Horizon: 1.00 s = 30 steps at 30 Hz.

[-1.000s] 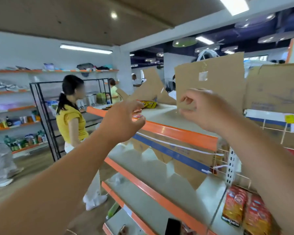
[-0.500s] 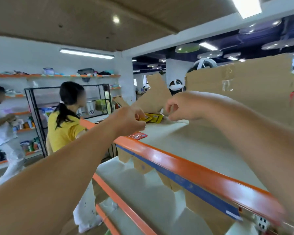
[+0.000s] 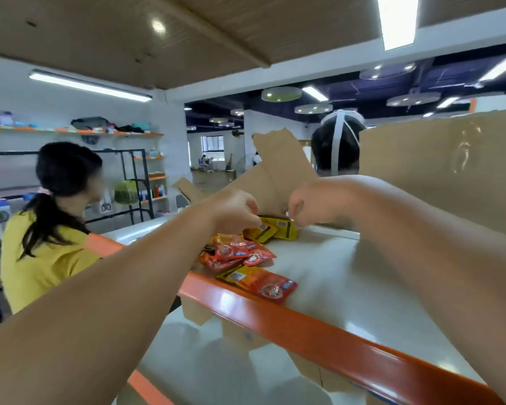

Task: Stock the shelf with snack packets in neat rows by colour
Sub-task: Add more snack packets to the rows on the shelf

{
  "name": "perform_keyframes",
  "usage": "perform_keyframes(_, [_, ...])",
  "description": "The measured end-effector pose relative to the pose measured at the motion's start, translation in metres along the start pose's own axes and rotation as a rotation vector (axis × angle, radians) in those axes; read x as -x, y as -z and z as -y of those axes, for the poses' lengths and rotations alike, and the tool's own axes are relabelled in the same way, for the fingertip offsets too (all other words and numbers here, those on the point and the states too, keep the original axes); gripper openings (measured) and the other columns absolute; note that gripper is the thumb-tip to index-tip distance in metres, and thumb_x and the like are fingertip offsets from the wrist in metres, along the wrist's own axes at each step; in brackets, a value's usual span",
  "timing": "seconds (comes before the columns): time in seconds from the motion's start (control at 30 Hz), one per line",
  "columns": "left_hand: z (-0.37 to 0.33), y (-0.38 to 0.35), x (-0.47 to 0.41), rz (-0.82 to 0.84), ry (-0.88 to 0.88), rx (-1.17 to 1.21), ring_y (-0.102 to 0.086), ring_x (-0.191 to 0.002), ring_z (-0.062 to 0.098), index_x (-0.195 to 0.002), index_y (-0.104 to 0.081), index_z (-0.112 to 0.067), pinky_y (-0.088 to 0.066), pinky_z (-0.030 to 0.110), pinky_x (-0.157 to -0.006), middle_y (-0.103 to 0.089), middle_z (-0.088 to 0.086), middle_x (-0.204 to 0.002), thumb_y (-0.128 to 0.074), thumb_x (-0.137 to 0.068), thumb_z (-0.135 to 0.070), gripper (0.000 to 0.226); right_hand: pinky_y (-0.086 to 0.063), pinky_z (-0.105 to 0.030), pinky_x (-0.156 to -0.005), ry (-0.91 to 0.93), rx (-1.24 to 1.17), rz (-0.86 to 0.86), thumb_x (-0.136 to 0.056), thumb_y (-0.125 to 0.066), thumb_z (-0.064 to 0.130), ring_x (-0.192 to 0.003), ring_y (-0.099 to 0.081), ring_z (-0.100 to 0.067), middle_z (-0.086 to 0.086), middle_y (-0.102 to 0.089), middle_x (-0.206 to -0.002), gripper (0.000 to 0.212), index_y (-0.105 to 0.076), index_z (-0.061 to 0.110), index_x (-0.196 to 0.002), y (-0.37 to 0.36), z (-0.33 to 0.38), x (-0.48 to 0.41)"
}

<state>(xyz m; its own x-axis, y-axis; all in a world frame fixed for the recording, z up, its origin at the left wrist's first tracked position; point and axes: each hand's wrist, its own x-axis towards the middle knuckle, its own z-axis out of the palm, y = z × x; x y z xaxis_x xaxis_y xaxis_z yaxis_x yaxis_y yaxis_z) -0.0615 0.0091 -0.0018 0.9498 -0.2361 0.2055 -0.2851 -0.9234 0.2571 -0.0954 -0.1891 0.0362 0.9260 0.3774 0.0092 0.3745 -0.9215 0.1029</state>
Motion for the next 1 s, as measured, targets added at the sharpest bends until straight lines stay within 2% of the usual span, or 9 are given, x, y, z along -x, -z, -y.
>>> perform_keyframes(0.17, [0.027, -0.002, -0.058, 0.101, -0.083, -0.195, -0.063, -0.109, 0.022, -0.126, -0.066, -0.024, -0.056, 0.035, -0.091, -0.067, -0.002, -0.119, -0.061, -0.089, -0.028, 0.037, -0.053, -0.041, -0.09, -0.135, 0.04, 0.049, -0.092, -0.059, 0.037, -0.098, -0.063, -0.027, -0.005, -0.068, -0.106, 0.028, -0.068, 0.015, -0.107, -0.014, 0.01, -0.079])
perform_keyframes(0.27, [0.029, -0.003, -0.082, 0.354, -0.155, -0.353, -0.061, -0.114, 0.027, -0.142, -0.058, -0.016, -0.05, 0.021, -0.073, -0.063, 0.007, -0.129, -0.064, -0.096, -0.024, 0.047, -0.05, -0.036, -0.079, -0.189, 0.025, 0.05, -0.088, -0.059, 0.025, -0.086, -0.063, -0.026, -0.008, -0.068, -0.098, 0.02, -0.066, 0.011, -0.101, -0.031, 0.012, -0.111])
perform_keyframes(0.37, [0.032, -0.004, -0.099, 0.464, -0.218, -0.327, -0.059, -0.078, 0.019, -0.142, -0.057, -0.003, -0.041, 0.012, -0.044, -0.06, 0.01, -0.107, -0.07, -0.095, -0.015, 0.051, -0.058, -0.039, -0.082, -0.188, 0.035, 0.046, -0.08, -0.063, 0.027, -0.087, -0.068, -0.025, -0.001, -0.069, -0.095, 0.014, -0.062, 0.024, -0.094, -0.056, 0.011, -0.137])
perform_keyframes(0.47, [0.044, -0.008, -0.108, 0.347, -0.214, -0.218, -0.062, -0.084, 0.018, -0.13, -0.067, -0.015, -0.053, 0.021, -0.062, -0.066, 0.001, -0.104, -0.08, -0.088, -0.021, 0.044, -0.053, -0.04, -0.092, -0.155, 0.089, 0.089, -0.089, -0.062, 0.026, -0.104, -0.065, -0.027, -0.003, -0.065, -0.109, 0.018, -0.06, 0.021, -0.106, -0.069, 0.012, -0.149])
perform_keyframes(0.57, [0.052, -0.012, -0.104, 0.236, -0.294, -0.25, -0.067, -0.101, 0.024, -0.123, -0.069, -0.021, -0.058, 0.035, -0.088, -0.069, 0.0, -0.114, -0.084, -0.082, -0.029, 0.045, -0.055, -0.034, -0.08, -0.198, 0.062, 0.066, -0.085, -0.061, 0.019, -0.093, -0.065, -0.025, -0.002, -0.066, -0.102, 0.021, -0.065, 0.016, -0.106, -0.066, 0.011, -0.145])
perform_keyframes(0.67, [0.052, -0.009, -0.095, 0.24, -0.367, -0.267, -0.063, -0.103, 0.023, -0.128, -0.068, -0.02, -0.057, 0.036, -0.089, -0.066, 0.003, -0.122, -0.081, -0.082, -0.029, 0.048, -0.05, -0.029, -0.061, -0.26, 0.0, 0.016, -0.08, -0.072, 0.023, -0.085, -0.067, -0.025, -0.004, -0.069, -0.094, 0.022, -0.069, 0.014, -0.1, -0.061, 0.007, -0.133])
perform_keyframes(0.8, [0.051, -0.013, -0.099, 0.277, -0.388, -0.297, -0.053, -0.088, 0.018, -0.126, -0.069, -0.013, -0.055, 0.035, -0.082, -0.068, 0.009, -0.119, -0.08, -0.082, -0.032, 0.049, -0.061, -0.038, -0.065, -0.315, -0.08, -0.002, -0.074, -0.076, 0.023, -0.078, -0.069, -0.027, -0.004, -0.069, -0.091, 0.029, -0.068, 0.019, -0.101, -0.059, -0.007, -0.127])
perform_keyframes(0.93, [0.054, -0.018, -0.104, 0.31, -0.384, -0.267, -0.062, -0.096, 0.018, -0.128, -0.068, -0.022, -0.057, 0.037, -0.089, -0.068, -0.001, -0.116, -0.082, -0.079, -0.035, 0.053, -0.033, -0.025, -0.047, -0.345, -0.029, -0.07, -0.074, -0.059, 0.006, -0.057, -0.043, -0.022, -0.003, -0.053, -0.075, 0.012, -0.057, 0.011, -0.084, -0.05, -0.011, -0.113])
perform_keyframes(1.0, [0.053, -0.019, -0.103, 0.325, -0.399, -0.267, -0.064, -0.105, 0.021, -0.13, -0.067, -0.023, -0.057, 0.038, -0.092, -0.068, -0.003, -0.12, -0.08, -0.081, -0.034, 0.052, -0.029, -0.022, -0.041, -0.349, -0.002, -0.03, -0.078, -0.059, 0.005, -0.056, -0.04, -0.016, 0.001, -0.05, -0.073, 0.01, -0.059, 0.012, -0.085, -0.043, -0.005, -0.106])
